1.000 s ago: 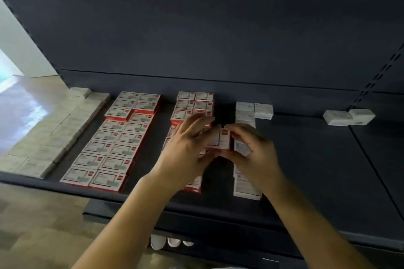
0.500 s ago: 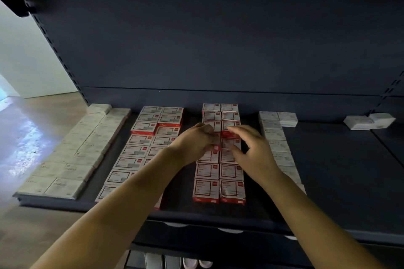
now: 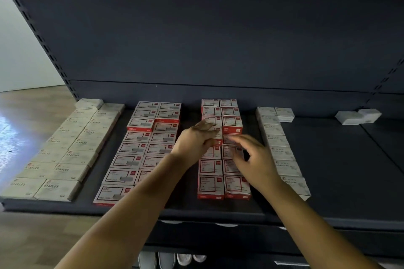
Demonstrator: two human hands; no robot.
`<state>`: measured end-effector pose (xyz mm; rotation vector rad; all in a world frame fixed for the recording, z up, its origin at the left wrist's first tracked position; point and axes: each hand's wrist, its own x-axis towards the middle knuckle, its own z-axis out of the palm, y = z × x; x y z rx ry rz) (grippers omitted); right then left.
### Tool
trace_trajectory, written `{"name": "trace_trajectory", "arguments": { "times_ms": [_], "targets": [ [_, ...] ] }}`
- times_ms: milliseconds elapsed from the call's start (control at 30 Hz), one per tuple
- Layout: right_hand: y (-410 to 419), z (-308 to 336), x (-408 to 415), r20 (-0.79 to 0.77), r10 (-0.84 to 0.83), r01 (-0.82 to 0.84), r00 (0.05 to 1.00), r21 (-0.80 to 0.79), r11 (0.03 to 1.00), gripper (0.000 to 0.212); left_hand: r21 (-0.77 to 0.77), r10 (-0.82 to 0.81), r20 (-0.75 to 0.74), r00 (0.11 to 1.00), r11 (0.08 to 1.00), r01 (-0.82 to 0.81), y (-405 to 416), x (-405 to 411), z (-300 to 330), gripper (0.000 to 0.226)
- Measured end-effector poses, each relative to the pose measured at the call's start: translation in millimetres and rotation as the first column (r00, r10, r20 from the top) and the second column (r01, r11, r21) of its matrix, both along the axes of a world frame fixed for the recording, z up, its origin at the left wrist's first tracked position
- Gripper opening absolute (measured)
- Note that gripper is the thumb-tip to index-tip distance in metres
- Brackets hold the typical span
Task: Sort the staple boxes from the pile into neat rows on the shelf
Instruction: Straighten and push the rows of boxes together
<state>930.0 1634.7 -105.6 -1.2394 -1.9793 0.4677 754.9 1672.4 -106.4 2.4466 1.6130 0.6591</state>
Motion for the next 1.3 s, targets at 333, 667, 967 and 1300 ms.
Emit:
{"name": "trace_trajectory", "arguments": {
  "times_ms": [333,667,967,1300],
  "targets": [
    [-2.0,-5.7,-7.6,0.029,0.012,-0.012,1.0,0.008,1.0,0.036,0.014,0.005,0.024,1.0,1.0,-0.005,2.1,-1.0,-7.1,0.03],
    [-6.0,6.5,17.0,0.215,-0.001,-0.003,0.977,0.018,1.0,0.036,-0.072,-0.052,-0.243,0.969,0.997,0.036,-7.7,36.9,40.0,0.046],
    [-6.1,8.3,109.7,0.124,-0.158,0.16,0.98,-0.006,0.987,0.04,-0.062,-0.133,-0.225,0.965,0.991,0.122,-16.4,127.2,51.6,0.056],
    [4.0,1.2,243.5,0.066,-0.237,0.239,0.969,-0.01,0.971,0.036,-0.117,-0.142,-0.227,0.963,0.986,0.118,-7.6,248.6,44.1,0.057]
  ]
}}
